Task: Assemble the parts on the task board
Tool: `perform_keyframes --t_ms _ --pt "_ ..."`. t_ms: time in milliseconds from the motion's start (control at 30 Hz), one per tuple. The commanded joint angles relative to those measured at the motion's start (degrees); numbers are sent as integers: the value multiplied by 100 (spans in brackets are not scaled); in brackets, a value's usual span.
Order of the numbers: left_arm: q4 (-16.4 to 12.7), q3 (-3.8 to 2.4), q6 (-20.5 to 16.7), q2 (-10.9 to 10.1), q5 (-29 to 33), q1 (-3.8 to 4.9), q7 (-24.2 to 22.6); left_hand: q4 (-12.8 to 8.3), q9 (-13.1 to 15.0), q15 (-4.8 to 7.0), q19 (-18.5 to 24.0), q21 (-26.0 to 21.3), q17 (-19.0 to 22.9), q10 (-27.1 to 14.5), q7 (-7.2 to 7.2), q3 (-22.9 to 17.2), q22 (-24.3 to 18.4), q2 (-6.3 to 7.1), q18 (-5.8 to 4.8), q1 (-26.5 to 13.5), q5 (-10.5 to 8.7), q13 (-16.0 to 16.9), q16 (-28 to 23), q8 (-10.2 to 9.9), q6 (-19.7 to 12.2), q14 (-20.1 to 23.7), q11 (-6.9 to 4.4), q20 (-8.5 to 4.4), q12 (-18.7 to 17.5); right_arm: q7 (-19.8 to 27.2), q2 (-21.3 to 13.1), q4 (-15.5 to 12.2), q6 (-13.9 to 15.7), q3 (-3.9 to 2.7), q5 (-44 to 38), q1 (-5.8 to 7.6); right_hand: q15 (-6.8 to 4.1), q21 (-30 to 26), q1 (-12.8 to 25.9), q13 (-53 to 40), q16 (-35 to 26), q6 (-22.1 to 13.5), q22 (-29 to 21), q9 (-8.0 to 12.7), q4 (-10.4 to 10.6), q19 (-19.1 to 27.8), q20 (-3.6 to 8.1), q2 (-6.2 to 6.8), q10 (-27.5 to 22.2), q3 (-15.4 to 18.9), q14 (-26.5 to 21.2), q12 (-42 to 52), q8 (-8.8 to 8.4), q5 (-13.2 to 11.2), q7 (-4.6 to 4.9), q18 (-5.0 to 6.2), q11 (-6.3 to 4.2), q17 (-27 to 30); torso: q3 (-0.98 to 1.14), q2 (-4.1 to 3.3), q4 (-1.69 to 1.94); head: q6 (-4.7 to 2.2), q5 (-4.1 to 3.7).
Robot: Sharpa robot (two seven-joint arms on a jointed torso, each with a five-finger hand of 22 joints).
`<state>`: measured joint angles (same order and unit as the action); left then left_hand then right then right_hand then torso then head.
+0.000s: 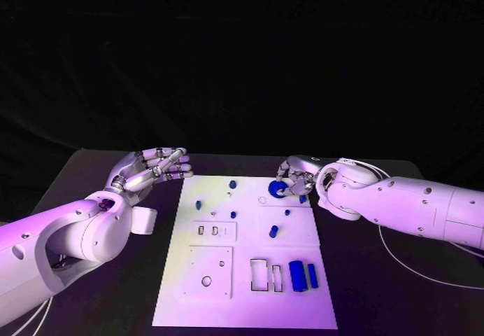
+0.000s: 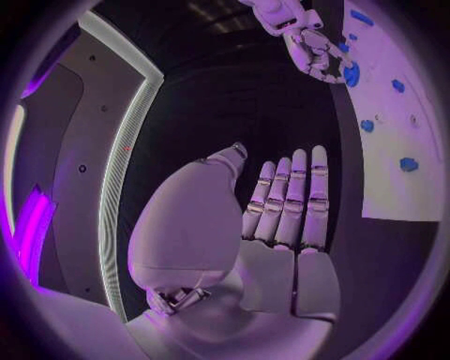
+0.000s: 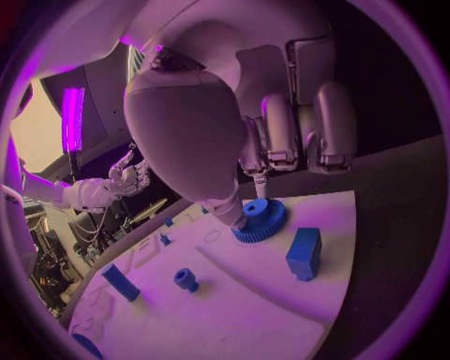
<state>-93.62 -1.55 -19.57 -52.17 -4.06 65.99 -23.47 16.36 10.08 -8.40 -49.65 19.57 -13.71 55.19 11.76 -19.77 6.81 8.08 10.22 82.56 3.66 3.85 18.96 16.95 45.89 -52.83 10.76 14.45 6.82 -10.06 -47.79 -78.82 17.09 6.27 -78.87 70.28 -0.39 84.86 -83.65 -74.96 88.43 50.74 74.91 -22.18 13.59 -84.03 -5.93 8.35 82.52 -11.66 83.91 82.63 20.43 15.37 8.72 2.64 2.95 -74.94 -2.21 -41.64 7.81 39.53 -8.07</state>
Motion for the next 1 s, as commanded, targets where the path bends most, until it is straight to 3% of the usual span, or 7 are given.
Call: perform_keyframes --t_ms 33,233,333,633,800,1000 --pt "-6 -5 107 16 -6 6 -27 11 -5 -11 17 -32 -9 9 213 -12 -5 34 27 -11 -20 -4 -32 -36 -37 42 25 15 -35 82 -9 -27 255 38 -205 -55 -83 28 -159 -658 34 271 879 -83 -36 -124 76 -91 71 -245 505 65 134 89 -166 -85 -42 -996 0 3 -6 7 0" --pt "0 -5 110 21 -6 5 -17 10 -6 -11 16 -32 -13 10 215 -19 -8 21 27 -12 -19 -3 -35 -40 -37 42 25 15 -43 198 -7 -102 560 38 -213 -59 -107 36 -111 -677 33 326 897 -110 -39 -134 104 -39 85 -422 505 77 148 142 -190 -89 -65 -995 -1 3 10 9 17" --pt "1 -4 110 21 -6 5 -15 10 -6 -11 16 -32 -14 10 215 -21 -8 18 27 -12 -18 -3 -36 -40 -37 42 25 15 -44 225 0 -143 693 37 -236 -59 -107 30 9 -677 31 308 897 -129 -13 -130 110 32 84 -540 504 73 128 -52 -186 -88 -62 -991 -1 1 5 -5 33" --pt "-16 -4 105 27 -6 5 -16 10 -6 -11 16 -32 -14 10 215 -21 -8 18 27 -12 -18 -3 -36 -40 -37 42 25 15 -44 162 34 -473 1159 35 -777 -40 -106 62 47 -684 38 305 941 -139 -17 -162 111 78 88 -575 510 77 124 -106 -185 -100 -60 -1020 -6 4 4 5 67" --pt "-18 -4 101 29 -6 5 -18 7 -7 -12 16 -33 -16 11 214 -29 -10 9 28 -8 -17 -3 -38 -41 -36 42 25 15 -48 24 151 -730 1277 35 -1182 -32 -106 90 50 -689 43 306 977 -141 -20 -189 111 88 92 -585 514 81 124 -112 -186 -110 -61 -1038 -4 2 7 16 81" --pt "-27 -4 101 33 -6 6 -17 7 -7 -12 16 -33 -16 11 214 -29 -10 9 28 -8 -17 -3 -38 -41 -36 42 25 15 -48 -126 395 -775 1263 40 -1462 -30 -107 107 44 -684 46 301 1000 -143 -32 -206 111 90 88 -628 516 76 116 -115 -187 -117 -63 -1048 -10 -2 9 2 94"
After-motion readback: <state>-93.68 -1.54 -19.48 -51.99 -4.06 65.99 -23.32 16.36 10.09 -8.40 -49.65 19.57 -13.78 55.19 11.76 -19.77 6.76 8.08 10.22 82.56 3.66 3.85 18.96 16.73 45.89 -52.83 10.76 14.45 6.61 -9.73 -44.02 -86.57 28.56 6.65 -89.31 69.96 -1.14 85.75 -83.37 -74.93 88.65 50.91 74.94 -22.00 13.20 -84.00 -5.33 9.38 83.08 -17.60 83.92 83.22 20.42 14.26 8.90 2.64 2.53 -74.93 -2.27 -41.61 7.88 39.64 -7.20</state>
